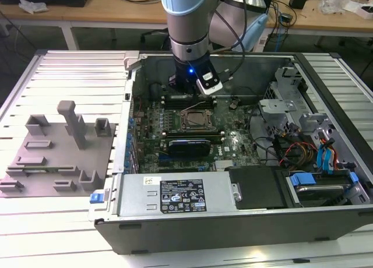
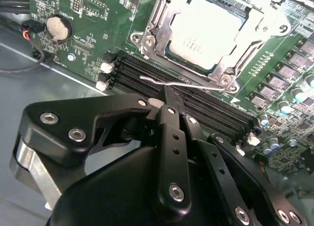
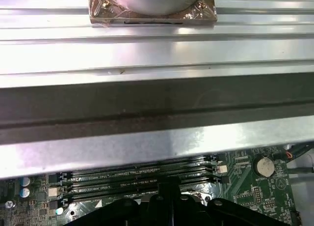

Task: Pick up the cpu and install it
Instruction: 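Install the first cpu locking lever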

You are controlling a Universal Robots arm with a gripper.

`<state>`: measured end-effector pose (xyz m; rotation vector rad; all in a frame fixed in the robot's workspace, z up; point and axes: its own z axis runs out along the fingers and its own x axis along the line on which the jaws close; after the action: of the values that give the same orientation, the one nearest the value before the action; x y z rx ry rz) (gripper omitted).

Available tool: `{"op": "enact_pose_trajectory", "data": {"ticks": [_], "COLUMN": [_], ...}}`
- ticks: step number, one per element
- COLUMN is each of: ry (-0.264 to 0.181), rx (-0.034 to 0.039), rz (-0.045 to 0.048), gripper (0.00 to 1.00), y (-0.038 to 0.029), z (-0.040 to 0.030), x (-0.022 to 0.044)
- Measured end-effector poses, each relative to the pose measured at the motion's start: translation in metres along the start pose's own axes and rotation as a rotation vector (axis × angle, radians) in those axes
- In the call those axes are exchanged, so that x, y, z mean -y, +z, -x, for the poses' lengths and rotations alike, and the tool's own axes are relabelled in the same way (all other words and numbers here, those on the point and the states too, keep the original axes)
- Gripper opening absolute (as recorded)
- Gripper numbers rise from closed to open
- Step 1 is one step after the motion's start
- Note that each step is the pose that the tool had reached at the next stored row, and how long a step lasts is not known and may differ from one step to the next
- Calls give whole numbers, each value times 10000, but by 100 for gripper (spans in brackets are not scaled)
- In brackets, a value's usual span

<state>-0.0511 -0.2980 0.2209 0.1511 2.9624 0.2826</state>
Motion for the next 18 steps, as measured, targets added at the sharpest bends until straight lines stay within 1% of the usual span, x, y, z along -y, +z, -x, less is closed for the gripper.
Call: {"op": "enact_pose_trajectory", "data": {"ticks": [2, 4, 5, 8, 12, 18], "ry": [-1, 3, 18, 75, 120, 130], "rx": [1, 2, 5, 16, 25, 27], "rz": [-1, -2, -3, -12, -20, -22], "gripper": [11, 11, 11, 11, 11, 11], "y": [-2, -3, -1, 24, 30, 67], "z": [1, 3, 5, 4, 3, -3], "x": [7, 34, 59, 91, 94, 97]}}
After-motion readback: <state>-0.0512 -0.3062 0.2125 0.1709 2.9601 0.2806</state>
